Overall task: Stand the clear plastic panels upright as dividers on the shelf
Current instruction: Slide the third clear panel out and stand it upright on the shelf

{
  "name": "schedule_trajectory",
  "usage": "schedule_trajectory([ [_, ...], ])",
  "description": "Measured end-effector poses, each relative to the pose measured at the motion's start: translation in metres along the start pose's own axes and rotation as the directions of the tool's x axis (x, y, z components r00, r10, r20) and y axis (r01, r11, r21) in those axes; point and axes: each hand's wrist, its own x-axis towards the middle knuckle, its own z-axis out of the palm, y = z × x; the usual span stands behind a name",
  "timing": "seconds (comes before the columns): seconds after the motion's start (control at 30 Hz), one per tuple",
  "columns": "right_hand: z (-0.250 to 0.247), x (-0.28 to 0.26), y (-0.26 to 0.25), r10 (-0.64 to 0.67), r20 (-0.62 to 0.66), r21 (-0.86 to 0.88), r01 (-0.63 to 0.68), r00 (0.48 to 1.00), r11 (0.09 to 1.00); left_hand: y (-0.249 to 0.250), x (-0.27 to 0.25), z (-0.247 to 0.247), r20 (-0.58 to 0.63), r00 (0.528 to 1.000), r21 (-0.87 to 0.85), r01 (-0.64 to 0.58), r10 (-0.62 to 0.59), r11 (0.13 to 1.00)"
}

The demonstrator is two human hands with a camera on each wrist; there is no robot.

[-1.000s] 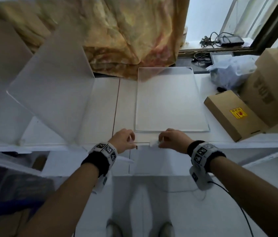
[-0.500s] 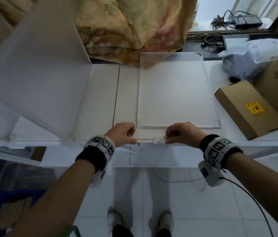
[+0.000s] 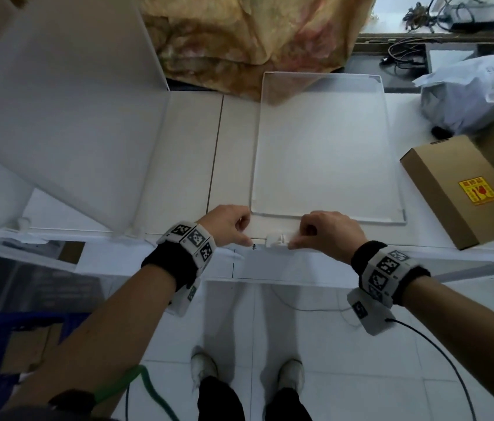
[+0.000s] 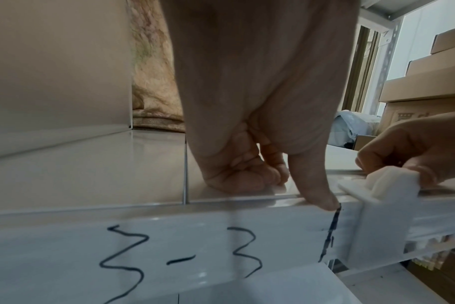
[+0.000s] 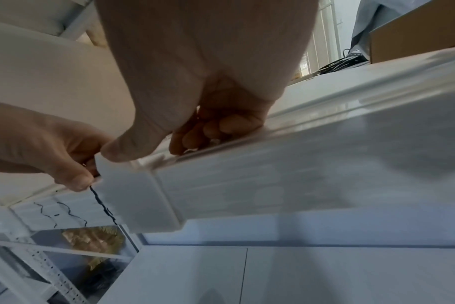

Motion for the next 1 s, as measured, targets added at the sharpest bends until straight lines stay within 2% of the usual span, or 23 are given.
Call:
schedule_trajectory([
  [0.27, 0.002, -0.001, -0.012, 0.082, -0.035, -0.074, -0.084, 0.996, 0.994, 0.000, 0.000, 0.000, -0.003, 1.000, -0.025, -0.009, 0.008, 1.000],
  [0.63, 0.000, 0.000, -0.021, 0.142, -0.010, -0.097, -0.143, 0.990, 0.985, -0.001, 0.001, 0.002, -0.005, 1.000, -0.026, 0.010, -0.010, 1.000],
  [1.0, -0.002, 0.000, -0.026, 0.125, 0.001, -0.123, -0.124, 0.992, 0.985, 0.001, 0.000, 0.000, -0.010, 1.000, 0.011, 0.029, -0.029, 1.000],
])
